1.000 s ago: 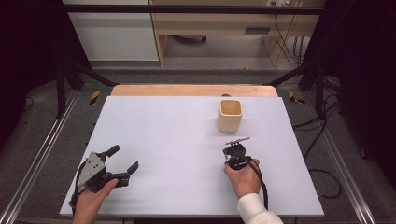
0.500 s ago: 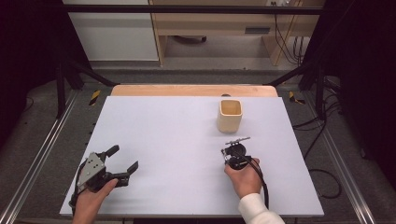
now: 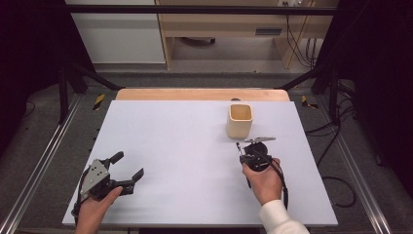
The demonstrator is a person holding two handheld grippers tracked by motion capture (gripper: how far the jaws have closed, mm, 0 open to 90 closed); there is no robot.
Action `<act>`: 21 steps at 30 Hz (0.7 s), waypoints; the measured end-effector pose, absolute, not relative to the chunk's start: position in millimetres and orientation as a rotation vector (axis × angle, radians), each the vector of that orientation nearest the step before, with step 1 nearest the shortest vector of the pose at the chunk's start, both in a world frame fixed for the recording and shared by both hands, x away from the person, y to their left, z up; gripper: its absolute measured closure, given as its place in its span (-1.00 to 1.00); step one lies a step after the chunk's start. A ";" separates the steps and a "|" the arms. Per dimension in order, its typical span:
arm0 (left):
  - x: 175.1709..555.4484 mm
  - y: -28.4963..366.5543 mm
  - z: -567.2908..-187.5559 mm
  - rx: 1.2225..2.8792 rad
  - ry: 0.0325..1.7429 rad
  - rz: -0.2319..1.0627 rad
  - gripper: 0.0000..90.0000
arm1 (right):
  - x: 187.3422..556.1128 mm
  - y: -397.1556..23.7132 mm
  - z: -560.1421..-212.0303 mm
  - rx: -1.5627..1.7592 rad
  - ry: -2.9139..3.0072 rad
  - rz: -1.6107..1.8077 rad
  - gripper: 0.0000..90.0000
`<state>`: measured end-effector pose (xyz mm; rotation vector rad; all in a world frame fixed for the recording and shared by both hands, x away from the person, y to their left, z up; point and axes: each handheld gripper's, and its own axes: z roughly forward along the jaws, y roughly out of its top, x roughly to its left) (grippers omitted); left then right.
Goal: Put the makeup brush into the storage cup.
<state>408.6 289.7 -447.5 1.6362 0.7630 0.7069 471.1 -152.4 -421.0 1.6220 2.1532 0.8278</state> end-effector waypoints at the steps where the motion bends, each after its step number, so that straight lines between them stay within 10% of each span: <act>1: 408.7 289.6 -447.7 1.639 0.763 0.707 -0.87 | 471.7 -155.4 -418.7 1.618 2.142 0.835 0.86; 21: 409.0 288.3 -448.3 1.648 0.759 0.710 -0.87 | 475.2 -184.7 -404.6 1.592 2.015 0.996 0.86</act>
